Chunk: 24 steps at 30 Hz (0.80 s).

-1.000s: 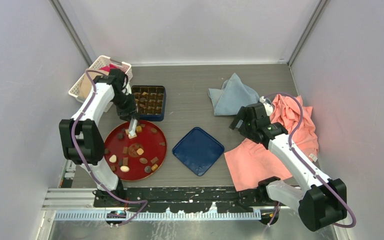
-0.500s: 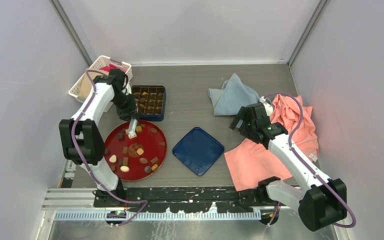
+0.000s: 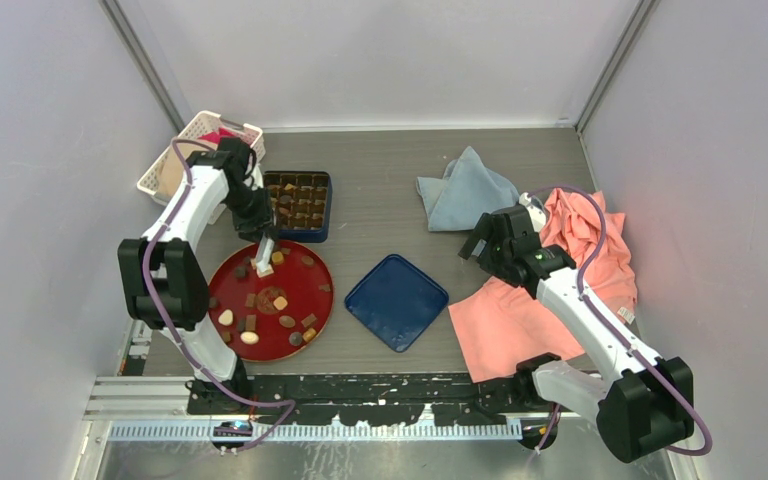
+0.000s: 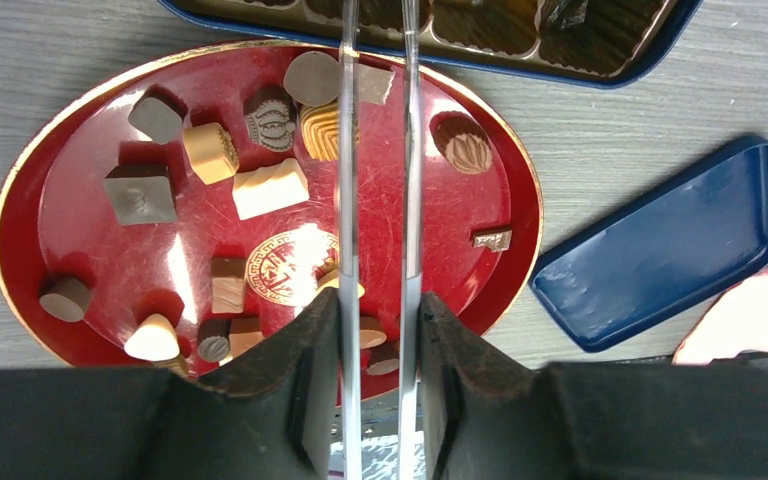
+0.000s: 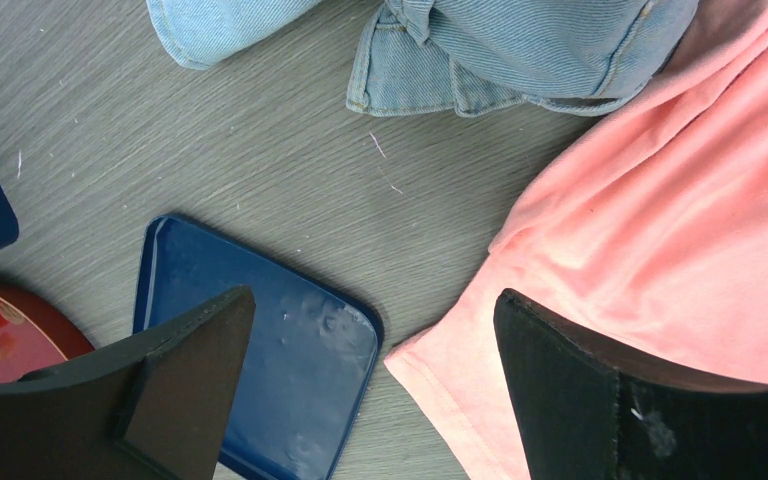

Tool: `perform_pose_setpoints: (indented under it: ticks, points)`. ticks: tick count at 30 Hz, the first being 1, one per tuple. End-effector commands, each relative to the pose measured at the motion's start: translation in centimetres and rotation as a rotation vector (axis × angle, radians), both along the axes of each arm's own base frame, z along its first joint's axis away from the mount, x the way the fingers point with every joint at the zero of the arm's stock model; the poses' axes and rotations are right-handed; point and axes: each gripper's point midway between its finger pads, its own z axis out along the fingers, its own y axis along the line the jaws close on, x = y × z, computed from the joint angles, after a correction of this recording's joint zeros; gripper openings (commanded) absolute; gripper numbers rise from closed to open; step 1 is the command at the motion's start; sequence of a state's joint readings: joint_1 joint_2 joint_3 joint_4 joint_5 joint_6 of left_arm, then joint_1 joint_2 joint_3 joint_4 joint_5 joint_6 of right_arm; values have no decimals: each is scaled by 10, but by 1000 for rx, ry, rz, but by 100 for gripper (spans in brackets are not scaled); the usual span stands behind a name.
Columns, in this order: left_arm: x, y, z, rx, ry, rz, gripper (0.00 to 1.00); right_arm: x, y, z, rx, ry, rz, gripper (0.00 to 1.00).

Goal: Pack the chocolate
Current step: Place the fake chocolate in the packing box.

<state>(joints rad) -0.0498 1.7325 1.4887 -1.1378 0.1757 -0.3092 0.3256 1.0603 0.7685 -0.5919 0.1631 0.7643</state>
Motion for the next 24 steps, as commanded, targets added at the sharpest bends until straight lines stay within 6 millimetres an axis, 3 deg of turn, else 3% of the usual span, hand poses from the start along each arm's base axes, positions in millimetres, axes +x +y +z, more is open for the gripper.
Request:
perform_pose_setpoints:
  ticks: [1, 6, 10, 19, 24]
  points:
    - [8, 0, 41, -17, -131, 8, 24, 7, 0, 11, 3, -44, -9, 95]
    - [3, 6, 78, 15, -233, 12, 16, 8, 1, 13, 2, -45, -7, 95]
    - [-21, 7, 87, 23, -231, -1, 11, 10, 1, 14, 3, -49, -7, 95]
    - [-114, -22, 58, 70, -83, -121, 10, 10, 2, 11, 0, -37, 1, 95]
    - [-146, -35, 33, 47, -30, -111, 11, 11, 3, 4, -9, -14, 7, 95]
